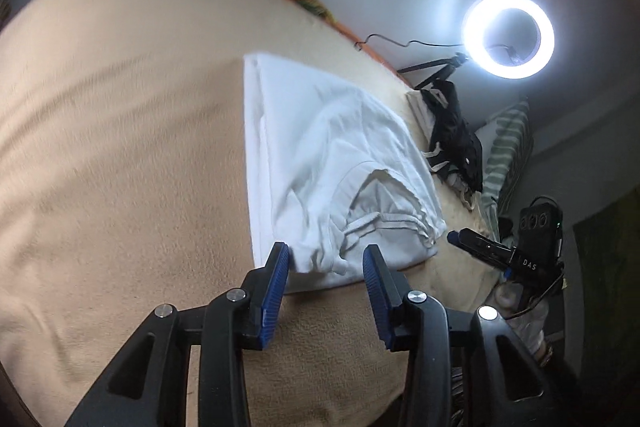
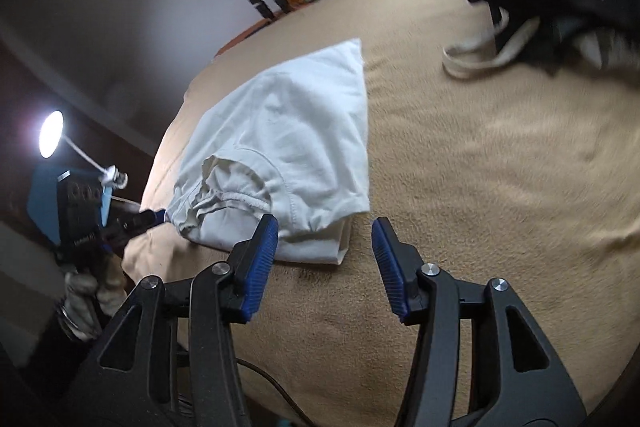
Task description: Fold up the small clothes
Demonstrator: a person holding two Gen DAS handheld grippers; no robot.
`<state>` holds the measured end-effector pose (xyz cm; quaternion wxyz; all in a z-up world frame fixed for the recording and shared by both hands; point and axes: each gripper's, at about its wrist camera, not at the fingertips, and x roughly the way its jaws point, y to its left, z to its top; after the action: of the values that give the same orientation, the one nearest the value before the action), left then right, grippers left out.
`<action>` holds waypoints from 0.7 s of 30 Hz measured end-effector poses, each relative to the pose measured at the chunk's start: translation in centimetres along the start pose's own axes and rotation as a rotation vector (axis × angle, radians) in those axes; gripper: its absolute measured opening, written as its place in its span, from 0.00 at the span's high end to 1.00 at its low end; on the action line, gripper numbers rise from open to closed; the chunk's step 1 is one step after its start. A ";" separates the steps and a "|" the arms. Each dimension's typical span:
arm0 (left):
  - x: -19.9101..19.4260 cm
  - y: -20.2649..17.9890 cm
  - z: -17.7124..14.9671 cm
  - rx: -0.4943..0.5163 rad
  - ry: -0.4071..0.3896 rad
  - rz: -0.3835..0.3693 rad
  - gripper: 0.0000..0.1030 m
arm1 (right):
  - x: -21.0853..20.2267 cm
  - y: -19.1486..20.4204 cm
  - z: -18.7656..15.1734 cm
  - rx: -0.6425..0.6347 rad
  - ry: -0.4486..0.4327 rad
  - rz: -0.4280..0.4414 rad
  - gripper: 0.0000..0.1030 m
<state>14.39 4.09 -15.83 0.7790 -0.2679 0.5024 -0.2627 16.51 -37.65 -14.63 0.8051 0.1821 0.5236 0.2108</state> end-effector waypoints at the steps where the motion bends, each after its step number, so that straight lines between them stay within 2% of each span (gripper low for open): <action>1: 0.3 0.2 0.0 -0.015 0.002 -0.002 0.65 | 0.4 -0.4 0.1 0.027 0.007 0.014 0.50; 5: 0.7 0.7 0.2 -0.047 0.008 -0.029 0.79 | 1.8 -1.4 0.2 0.092 0.024 0.048 0.50; 6: 0.8 0.6 0.2 -0.043 0.009 -0.035 0.84 | 2.3 -1.5 0.2 0.103 0.033 0.060 0.55; 7: 1.0 0.5 0.2 -0.038 0.011 -0.039 0.86 | 2.5 -1.6 0.2 0.107 0.038 0.069 0.63; 8: 1.0 0.4 0.3 -0.033 0.009 -0.043 0.87 | 2.8 -1.4 0.2 0.107 0.043 0.081 0.67; 9: 1.0 0.3 0.3 -0.031 0.007 -0.045 0.94 | 2.8 -1.4 0.1 0.107 0.042 0.084 0.72; 12: 1.2 0.6 0.5 -0.040 0.008 -0.058 0.96 | 3.0 -0.7 0.1 0.087 0.034 0.086 0.90; 16: 0.5 0.4 0.7 -0.031 -0.013 -0.074 0.98 | 2.1 0.3 0.2 0.060 0.005 0.078 0.94; 21: -1.5 0.2 1.3 -0.029 -0.058 -0.101 0.99 | -0.4 1.6 0.4 0.065 -0.051 0.136 0.96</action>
<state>15.06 5.48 -14.58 0.7752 -0.3116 0.4691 -0.2863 16.48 -36.57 -13.37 0.7957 0.2484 0.4960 0.2432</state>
